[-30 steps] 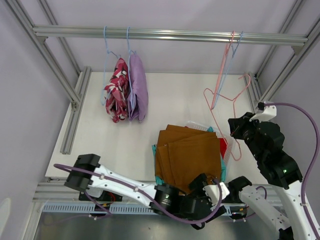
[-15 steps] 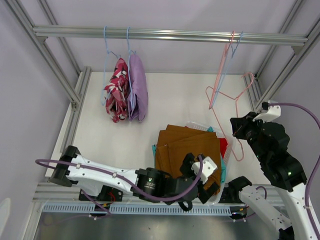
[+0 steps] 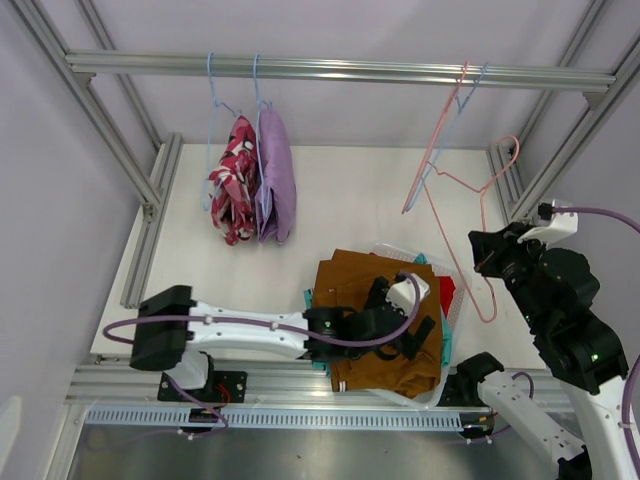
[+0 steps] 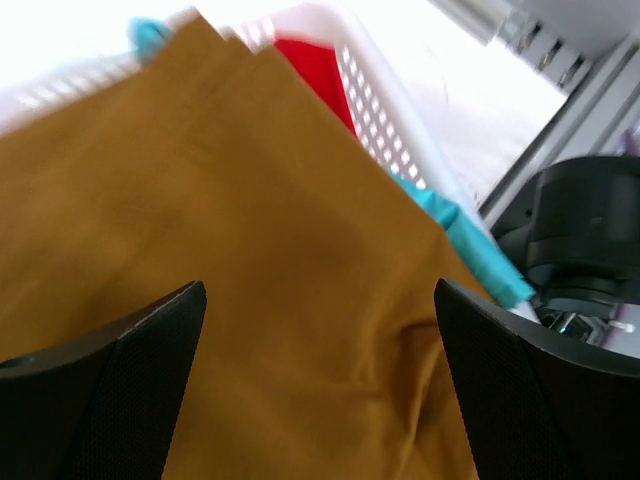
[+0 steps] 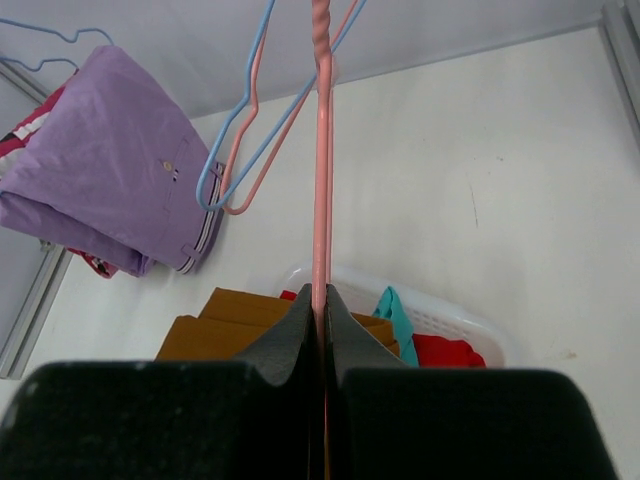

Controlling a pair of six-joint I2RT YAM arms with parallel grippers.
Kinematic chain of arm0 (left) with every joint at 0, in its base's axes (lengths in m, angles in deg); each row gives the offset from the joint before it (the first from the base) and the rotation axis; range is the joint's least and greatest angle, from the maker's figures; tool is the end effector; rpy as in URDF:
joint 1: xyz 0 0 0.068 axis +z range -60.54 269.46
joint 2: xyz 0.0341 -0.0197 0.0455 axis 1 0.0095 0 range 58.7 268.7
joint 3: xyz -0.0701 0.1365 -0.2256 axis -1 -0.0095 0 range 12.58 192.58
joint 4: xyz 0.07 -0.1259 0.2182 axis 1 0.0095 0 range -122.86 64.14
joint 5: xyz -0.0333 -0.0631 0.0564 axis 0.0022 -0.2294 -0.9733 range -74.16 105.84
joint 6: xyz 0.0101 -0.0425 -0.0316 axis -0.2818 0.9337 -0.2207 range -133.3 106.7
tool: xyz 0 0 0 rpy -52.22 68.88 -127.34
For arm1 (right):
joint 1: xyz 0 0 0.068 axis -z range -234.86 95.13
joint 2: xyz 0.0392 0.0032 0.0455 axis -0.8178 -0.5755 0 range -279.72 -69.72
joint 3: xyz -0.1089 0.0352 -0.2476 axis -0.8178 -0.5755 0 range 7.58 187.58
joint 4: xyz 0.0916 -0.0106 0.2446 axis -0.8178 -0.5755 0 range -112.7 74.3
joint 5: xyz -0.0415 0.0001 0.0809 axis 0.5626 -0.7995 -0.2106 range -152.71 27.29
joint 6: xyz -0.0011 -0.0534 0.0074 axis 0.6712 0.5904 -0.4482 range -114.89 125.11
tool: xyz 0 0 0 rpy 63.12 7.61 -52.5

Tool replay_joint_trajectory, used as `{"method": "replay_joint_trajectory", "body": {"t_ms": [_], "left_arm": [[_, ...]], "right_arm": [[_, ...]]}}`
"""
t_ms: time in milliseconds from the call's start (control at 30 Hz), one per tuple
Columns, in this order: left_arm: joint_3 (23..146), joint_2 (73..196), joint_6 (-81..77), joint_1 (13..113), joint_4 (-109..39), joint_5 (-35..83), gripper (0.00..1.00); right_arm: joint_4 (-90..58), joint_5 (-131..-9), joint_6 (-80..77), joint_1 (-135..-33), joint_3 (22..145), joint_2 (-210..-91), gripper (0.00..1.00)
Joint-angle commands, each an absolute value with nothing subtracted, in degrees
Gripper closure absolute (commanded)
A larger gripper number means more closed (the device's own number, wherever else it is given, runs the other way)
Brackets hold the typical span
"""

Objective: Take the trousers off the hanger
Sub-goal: Place the trousers in the bin.

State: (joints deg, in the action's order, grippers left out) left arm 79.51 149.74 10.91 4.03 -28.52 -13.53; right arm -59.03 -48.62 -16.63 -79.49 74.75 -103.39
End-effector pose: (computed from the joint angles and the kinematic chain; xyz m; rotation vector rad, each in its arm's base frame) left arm 0.0465 -0.3627 0.2821 0.7658 1.9205 -0.6860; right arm 0.0748 0.0248 0.4265 0.1374 1.7469 0.3794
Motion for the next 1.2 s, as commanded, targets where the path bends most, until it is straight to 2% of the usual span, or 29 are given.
{"method": "replay_joint_trajectory", "body": {"t_ms": [0,167,300,633,933,1033,1167], "left_arm": [[77.18,157.45,14.99,4.90,-36.10,-7.02,0.01],[72.97,167.67,23.79,4.99,-39.69,-3.94,0.01],[67.60,162.07,24.85,4.29,-42.09,-5.34,0.01],[78.65,149.15,16.95,0.43,-24.71,-12.89,0.01],[90.43,133.15,8.60,-0.90,-11.60,-16.50,0.01],[94.39,129.73,5.35,-0.90,-7.38,-18.26,0.00],[99.23,125.77,-0.45,-0.63,-3.68,-22.73,0.01]], "right_arm": [[-59.29,-47.86,-14.49,-79.30,75.17,-102.07,1.00],[-60.35,-47.07,-13.70,-79.30,74.11,-101.27,1.00],[-60.70,-47.07,-13.61,-79.21,74.46,-101.27,1.00],[-63.51,-50.84,-14.32,-79.21,82.27,-104.61,1.00],[-73.87,-61.48,-11.42,-79.21,95.10,-106.72,1.00],[-77.74,-60.34,-9.57,-79.21,99.13,-108.47,1.00],[-83.62,-52.97,-8.78,-81.66,104.24,-111.20,1.00]]}}
